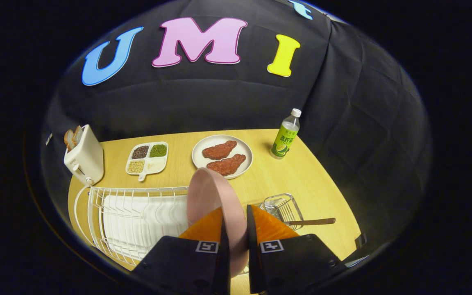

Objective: Take the plate from the dish rack, then take the spoon from the basket and place it into the plate.

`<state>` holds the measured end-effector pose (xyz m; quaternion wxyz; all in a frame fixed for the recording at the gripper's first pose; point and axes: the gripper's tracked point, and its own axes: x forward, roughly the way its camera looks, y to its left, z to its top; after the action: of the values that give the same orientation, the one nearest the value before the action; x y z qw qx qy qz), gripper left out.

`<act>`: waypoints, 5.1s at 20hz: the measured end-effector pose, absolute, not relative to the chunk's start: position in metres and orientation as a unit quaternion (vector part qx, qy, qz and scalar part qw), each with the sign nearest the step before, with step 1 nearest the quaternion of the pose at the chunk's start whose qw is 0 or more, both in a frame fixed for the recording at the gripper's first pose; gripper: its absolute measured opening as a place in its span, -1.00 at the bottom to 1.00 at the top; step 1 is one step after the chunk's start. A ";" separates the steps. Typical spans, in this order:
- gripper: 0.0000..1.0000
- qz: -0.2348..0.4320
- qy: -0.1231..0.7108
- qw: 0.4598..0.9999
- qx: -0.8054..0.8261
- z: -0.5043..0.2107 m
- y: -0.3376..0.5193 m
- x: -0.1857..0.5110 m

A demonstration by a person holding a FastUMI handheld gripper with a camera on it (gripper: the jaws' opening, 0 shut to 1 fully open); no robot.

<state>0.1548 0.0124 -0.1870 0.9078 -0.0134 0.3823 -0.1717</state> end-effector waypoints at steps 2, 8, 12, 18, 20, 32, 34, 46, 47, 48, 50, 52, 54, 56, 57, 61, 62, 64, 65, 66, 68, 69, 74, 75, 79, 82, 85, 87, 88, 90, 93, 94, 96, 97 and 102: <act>-0.57 -0.170 0.377 0.909 -0.040 -0.180 0.016 0.159; -0.56 -0.162 0.350 0.919 -0.078 -0.155 0.013 0.164; -0.56 -0.133 0.349 0.927 -0.026 -0.144 0.006 0.147; -0.56 -0.036 0.353 0.931 0.083 -0.134 0.024 0.086; -0.57 -0.020 0.360 0.928 0.092 -0.137 0.025 0.061; -0.57 0.065 0.452 0.860 0.229 -0.222 0.067 -0.066; -0.57 0.080 0.462 0.845 0.257 -0.246 0.080 -0.072; -0.44 0.070 0.475 0.826 0.297 -0.312 0.078 -0.066; -0.38 0.065 0.473 0.829 0.291 -0.312 0.072 -0.064; -0.21 0.066 0.468 0.833 0.287 -0.309 0.068 -0.063; 0.30 0.065 0.456 0.844 0.273 -0.302 0.056 -0.061; 1.00 0.055 0.435 0.866 0.239 -0.293 0.032 -0.056; 0.97 0.044 0.404 0.893 0.194 -0.278 0.006 -0.049; 0.97 0.034 0.366 0.918 0.149 -0.258 -0.023 -0.038; 0.97 0.027 0.344 0.930 0.128 -0.247 -0.038 -0.031; 0.97 0.026 0.276 0.958 0.081 -0.215 -0.080 -0.004; 0.97 0.031 0.267 0.960 0.076 -0.212 -0.087 0.001; 0.97 0.040 0.245 0.966 0.071 -0.206 -0.101 0.016; 0.97 0.044 0.237 0.968 0.069 -0.205 -0.106 0.021; 0.97 0.048 0.231 0.970 0.065 -0.207 -0.111 0.026; 0.97 0.059 0.216 0.973 0.056 -0.210 -0.118 0.037; 0.97 0.066 0.211 0.974 0.050 -0.214 -0.120 0.043; 0.97 0.083 0.199 0.976 0.045 -0.238 -0.122 0.074; 0.97 0.082 0.195 0.976 0.046 -0.241 -0.121 0.079; 0.76 0.110 0.195 0.972 0.064 -0.245 -0.100 0.088; 0.57 0.125 0.185 0.973 0.053 -0.245 -0.091 0.094; 0.54 0.137 0.182 0.973 0.042 -0.251 -0.083 0.098; 0.48 0.136 0.182 0.973 0.039 -0.254 -0.081 0.102; 0.42 0.132 0.181 0.974 0.037 -0.254 -0.081 0.104; 0.02 0.124 0.176 0.976 0.028 -0.254 -0.082 0.109; -0.14 0.127 0.174 0.976 0.021 -0.255 -0.075 0.110; -0.19 0.130 0.175 0.976 0.020 -0.257 -0.073 0.109; -0.19 0.133 0.183 0.974 0.022 -0.261 -0.068 0.110; -0.20 0.130 0.182 0.974 0.023 -0.259 -0.067 0.109; -0.47 0.112 0.168 0.979 -0.008 -0.259 -0.073 0.117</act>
<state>0.1166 -0.0729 -0.2589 0.9793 -0.0078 0.1679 0.1124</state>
